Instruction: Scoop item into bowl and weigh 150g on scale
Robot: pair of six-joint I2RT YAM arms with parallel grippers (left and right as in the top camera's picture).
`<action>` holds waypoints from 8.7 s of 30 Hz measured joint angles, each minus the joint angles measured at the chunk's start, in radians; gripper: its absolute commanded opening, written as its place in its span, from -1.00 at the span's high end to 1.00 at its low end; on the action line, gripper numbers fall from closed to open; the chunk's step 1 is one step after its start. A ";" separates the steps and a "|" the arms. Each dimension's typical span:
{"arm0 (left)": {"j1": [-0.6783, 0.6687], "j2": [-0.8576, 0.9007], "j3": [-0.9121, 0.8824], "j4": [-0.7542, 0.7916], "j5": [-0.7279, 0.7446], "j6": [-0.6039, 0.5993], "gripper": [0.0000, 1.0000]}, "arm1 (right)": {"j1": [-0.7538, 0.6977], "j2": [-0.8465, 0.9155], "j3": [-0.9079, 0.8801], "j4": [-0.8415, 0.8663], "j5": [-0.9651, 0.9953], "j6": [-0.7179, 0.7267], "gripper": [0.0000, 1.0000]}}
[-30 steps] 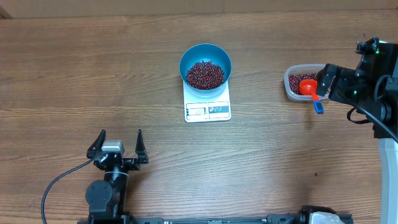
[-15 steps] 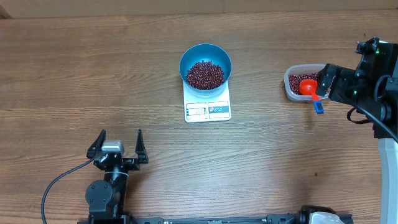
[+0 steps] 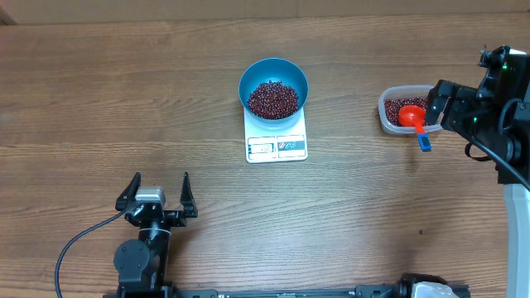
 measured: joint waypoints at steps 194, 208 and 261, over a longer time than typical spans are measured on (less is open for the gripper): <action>0.000 0.000 0.000 0.000 0.000 0.000 -0.99 | 0.054 -1.250 -1.526 1.114 -0.360 -0.116 -1.00; 0.000 0.000 0.000 0.000 0.000 0.000 -0.99 | 0.054 -1.250 -1.526 1.114 -0.360 -0.116 -1.00; 0.000 0.000 0.000 0.000 0.000 0.000 -0.99 | 0.054 -1.250 -1.526 1.114 -0.360 -0.117 -1.00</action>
